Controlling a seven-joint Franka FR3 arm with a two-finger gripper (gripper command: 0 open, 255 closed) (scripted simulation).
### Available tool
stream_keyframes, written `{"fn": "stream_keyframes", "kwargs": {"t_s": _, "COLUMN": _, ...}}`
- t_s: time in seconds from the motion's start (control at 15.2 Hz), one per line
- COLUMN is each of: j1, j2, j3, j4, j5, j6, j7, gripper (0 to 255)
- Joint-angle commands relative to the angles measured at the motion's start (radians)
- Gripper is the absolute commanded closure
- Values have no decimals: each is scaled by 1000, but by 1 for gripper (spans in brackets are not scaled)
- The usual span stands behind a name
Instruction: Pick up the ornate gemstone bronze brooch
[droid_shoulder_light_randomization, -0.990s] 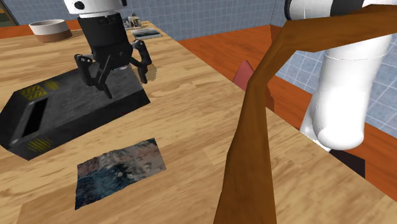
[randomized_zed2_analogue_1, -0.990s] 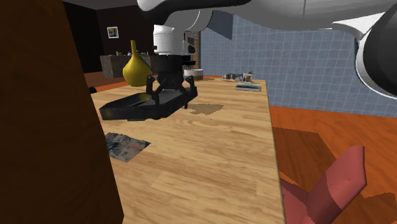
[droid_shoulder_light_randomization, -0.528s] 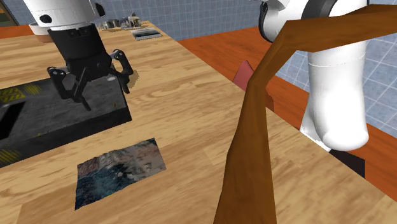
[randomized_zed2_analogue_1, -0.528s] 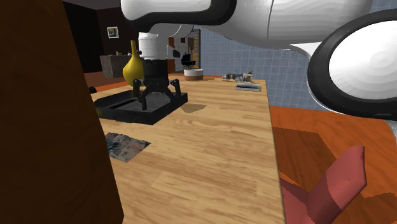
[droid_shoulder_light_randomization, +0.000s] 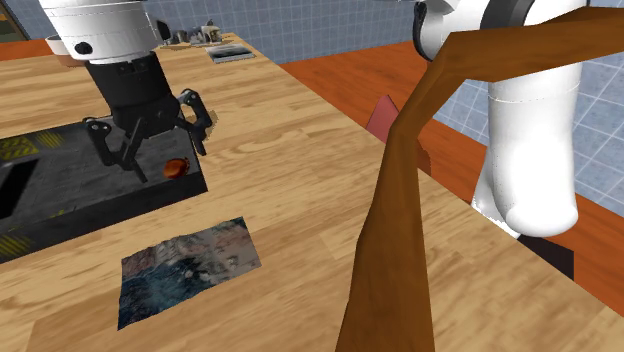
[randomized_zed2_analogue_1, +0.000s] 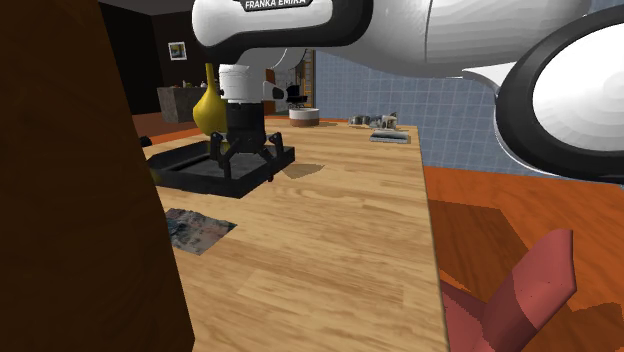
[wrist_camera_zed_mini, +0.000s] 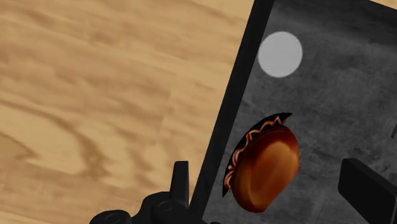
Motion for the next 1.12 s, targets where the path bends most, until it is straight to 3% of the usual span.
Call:
{"fn": "stream_keyframes", "kwargs": {"t_s": 0.0, "j1": 1, "j2": 8, "j3": -1, "j4": -4, "j5": -1, "j6": 1, "j7": 0, "gripper": 255}}
{"fn": "stream_keyframes", "kwargs": {"t_s": 0.4, "j1": -1, "j2": 2, "j3": 0, "j4": -15, "j5": 1, "j6": 7, "j7": 1, "gripper": 255}}
{"fn": "stream_keyframes", "kwargs": {"t_s": 1.06, "j1": 69, "j2": 90, "j3": -4, "j4": 261, "j5": -45, "j6": -183, "j7": 13, "gripper": 255}}
